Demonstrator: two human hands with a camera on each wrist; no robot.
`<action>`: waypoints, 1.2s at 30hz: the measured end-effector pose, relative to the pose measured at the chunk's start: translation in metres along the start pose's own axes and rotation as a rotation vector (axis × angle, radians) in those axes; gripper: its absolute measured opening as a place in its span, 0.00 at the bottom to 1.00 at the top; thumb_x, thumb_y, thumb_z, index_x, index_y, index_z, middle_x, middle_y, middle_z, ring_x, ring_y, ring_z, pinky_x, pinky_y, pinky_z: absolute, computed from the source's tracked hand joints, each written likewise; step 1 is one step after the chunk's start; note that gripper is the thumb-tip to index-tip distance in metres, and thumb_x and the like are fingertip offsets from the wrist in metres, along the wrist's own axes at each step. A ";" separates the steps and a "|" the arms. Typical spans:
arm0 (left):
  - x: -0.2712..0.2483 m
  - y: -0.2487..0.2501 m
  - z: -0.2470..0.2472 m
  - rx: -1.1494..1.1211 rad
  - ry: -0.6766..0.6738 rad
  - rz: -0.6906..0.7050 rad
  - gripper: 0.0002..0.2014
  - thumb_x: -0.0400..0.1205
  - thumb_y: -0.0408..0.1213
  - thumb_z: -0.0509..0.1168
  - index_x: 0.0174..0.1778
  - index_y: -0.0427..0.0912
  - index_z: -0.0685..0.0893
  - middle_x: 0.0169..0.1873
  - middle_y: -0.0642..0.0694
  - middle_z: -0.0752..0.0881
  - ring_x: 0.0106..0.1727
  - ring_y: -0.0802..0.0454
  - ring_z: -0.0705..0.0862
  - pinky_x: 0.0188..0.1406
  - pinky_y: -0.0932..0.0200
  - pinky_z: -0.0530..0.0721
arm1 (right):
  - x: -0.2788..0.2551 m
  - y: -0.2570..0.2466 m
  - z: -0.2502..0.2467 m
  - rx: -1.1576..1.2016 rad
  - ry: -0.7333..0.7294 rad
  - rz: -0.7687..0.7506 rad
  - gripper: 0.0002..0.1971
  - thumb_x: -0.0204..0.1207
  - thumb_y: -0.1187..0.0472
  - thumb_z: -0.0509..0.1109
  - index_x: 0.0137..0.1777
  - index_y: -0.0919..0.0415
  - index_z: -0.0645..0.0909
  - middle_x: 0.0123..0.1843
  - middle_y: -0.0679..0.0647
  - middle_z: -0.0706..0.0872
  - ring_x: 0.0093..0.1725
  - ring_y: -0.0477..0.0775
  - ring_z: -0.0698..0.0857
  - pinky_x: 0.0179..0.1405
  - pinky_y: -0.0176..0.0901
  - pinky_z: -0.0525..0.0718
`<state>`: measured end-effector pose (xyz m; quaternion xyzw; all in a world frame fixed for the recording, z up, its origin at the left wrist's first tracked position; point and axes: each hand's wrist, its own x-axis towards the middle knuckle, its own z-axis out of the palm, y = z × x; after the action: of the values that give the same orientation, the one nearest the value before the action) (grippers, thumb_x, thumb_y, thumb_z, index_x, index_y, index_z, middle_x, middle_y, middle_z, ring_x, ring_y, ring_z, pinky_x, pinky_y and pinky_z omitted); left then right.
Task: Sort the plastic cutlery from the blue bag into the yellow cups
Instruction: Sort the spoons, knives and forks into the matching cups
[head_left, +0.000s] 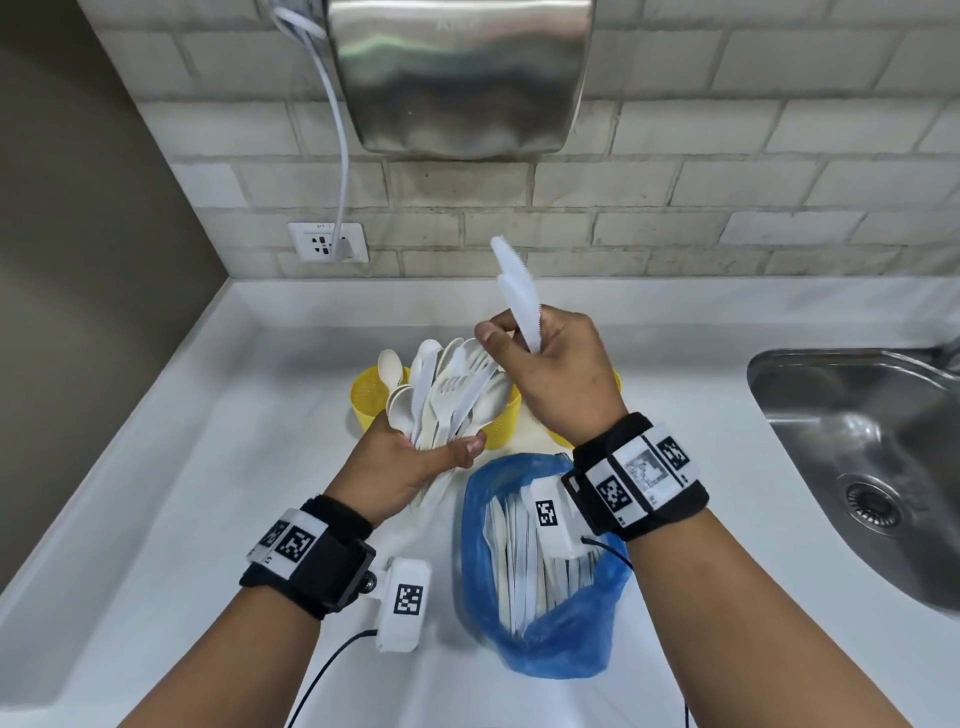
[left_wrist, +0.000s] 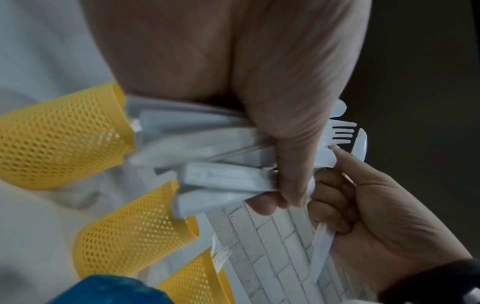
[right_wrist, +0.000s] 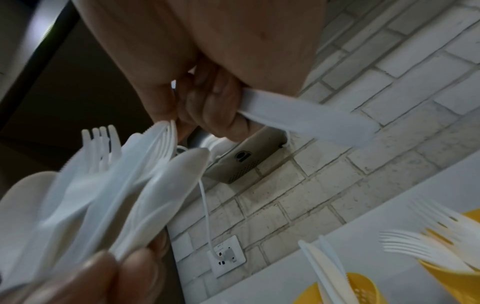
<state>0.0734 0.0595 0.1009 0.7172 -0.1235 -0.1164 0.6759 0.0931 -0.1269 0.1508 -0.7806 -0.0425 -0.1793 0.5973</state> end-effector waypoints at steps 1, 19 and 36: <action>0.001 0.001 0.000 -0.002 -0.001 0.004 0.13 0.79 0.30 0.78 0.60 0.38 0.90 0.48 0.46 0.95 0.51 0.54 0.93 0.52 0.69 0.85 | 0.000 -0.001 0.002 -0.002 -0.014 0.000 0.07 0.78 0.56 0.78 0.39 0.54 0.90 0.32 0.53 0.89 0.35 0.57 0.87 0.42 0.54 0.87; 0.006 -0.004 0.000 -0.034 0.076 0.004 0.13 0.78 0.34 0.79 0.56 0.36 0.90 0.42 0.39 0.93 0.43 0.47 0.92 0.47 0.59 0.88 | -0.026 -0.003 -0.002 0.077 0.043 0.092 0.06 0.76 0.62 0.80 0.39 0.59 0.86 0.27 0.46 0.79 0.27 0.43 0.78 0.34 0.32 0.77; 0.003 -0.004 0.003 -0.025 0.071 0.028 0.14 0.77 0.30 0.79 0.58 0.34 0.88 0.40 0.43 0.94 0.40 0.50 0.91 0.43 0.63 0.87 | -0.027 0.005 0.006 0.304 0.042 0.057 0.09 0.82 0.65 0.74 0.43 0.64 0.78 0.26 0.41 0.80 0.26 0.39 0.78 0.30 0.31 0.75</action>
<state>0.0750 0.0560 0.0963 0.7104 -0.1082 -0.0830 0.6904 0.0707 -0.1187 0.1357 -0.6783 -0.0346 -0.1700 0.7140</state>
